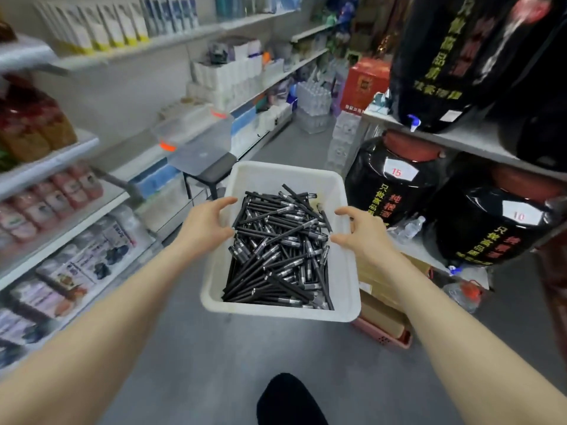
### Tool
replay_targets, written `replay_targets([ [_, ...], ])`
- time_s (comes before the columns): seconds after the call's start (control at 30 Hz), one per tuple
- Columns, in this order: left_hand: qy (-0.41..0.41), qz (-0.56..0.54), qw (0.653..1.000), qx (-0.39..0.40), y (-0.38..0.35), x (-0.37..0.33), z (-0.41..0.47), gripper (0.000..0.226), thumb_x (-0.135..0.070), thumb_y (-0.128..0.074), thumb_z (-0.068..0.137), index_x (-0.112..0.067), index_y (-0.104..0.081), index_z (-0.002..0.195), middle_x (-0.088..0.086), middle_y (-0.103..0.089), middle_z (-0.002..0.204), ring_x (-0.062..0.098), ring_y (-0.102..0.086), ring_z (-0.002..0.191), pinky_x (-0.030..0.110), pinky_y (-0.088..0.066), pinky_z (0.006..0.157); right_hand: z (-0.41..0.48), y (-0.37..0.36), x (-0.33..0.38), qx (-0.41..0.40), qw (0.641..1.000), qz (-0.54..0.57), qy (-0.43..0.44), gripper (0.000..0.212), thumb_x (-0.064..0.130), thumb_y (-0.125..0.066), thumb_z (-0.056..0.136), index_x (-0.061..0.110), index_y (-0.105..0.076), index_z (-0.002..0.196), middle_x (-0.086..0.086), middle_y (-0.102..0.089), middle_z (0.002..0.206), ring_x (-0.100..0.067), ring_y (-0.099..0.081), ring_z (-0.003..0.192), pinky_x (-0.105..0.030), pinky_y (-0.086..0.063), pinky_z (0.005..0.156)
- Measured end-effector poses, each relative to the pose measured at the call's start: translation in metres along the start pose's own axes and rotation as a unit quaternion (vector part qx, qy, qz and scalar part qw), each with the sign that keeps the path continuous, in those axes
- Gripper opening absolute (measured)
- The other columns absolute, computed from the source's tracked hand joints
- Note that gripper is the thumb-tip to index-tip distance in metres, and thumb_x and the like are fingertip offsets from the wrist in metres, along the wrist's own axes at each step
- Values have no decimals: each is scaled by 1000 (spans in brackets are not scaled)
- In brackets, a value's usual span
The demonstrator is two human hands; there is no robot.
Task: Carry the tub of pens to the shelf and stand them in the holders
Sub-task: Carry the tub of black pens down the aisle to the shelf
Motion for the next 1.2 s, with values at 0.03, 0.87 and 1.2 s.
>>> replay_targets([
  [0.03, -3, -1, 1000, 2, -1, 1, 30, 67, -7, -67, 76, -28, -53, 137, -6, -42, 64, 14, -45, 62, 29, -32, 58, 28, 1, 0, -1, 1000, -4, -3, 57, 35, -77, 75, 35, -56, 129, 5, -60, 95, -27, -55, 106, -40, -50, 82],
  [0.87, -54, 6, 999, -4, -51, 20, 808, 69, -10, -68, 75, -28, -52, 139, 0, -55, 69, 18, -51, 72, 30, -34, 65, 785, 58, 13, -43, 998, -43, -15, 57, 33, -76, 81, 27, -56, 134, 8, -52, 84, -17, -51, 86, -27, -36, 70],
  [1.2, -150, 6, 988, 47, -100, -42, 1109, 71, -10, -73, 72, -24, -53, 139, 7, -50, 60, 26, -50, 65, 33, -31, 57, 1018, 115, -38, -124, 986, -26, -104, 56, 31, -78, 78, 29, -60, 131, -2, -66, 111, -30, -60, 107, -37, -47, 86],
])
Point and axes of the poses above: each hand's wrist, its own z-axis towards the middle knuckle, its own y-axis out of the back of the hand, x = y × z, the point moved 5 cm from there along z, towards the middle knuckle
